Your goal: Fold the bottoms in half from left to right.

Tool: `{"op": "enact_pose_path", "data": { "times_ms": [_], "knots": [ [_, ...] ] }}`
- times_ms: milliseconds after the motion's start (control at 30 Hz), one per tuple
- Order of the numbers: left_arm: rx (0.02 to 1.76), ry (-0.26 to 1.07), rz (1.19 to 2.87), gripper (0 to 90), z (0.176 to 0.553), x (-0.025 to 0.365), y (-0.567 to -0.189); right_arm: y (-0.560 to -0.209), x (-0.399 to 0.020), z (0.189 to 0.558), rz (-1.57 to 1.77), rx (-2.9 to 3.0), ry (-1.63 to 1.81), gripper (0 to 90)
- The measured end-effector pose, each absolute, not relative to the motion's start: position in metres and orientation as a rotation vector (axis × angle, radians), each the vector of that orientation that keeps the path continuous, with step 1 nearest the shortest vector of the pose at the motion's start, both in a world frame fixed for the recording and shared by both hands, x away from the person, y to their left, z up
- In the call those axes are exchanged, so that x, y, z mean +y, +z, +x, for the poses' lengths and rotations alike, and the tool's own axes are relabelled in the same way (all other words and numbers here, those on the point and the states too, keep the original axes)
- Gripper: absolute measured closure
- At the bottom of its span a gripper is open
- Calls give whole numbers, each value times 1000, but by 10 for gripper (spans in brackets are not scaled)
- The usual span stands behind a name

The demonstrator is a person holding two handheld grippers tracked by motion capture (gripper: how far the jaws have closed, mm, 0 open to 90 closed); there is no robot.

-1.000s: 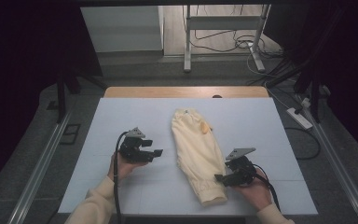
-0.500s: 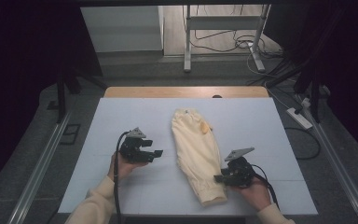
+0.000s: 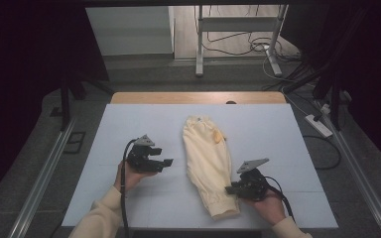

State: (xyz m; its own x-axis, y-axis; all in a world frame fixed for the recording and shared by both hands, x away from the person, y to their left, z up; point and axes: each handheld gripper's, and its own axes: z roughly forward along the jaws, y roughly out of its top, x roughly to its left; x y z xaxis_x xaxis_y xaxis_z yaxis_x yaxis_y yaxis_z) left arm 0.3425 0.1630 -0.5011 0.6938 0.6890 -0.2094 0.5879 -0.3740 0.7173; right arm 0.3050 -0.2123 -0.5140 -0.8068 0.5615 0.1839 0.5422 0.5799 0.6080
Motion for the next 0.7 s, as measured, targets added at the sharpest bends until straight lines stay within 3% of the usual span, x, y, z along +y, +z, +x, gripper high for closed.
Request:
{"op": "enact_pose_path", "data": {
  "times_ms": [700],
  "knots": [
    [973,152,2085,301,343,163,-502,-518,-182,294,830,2801,1123,764]
  ]
}}
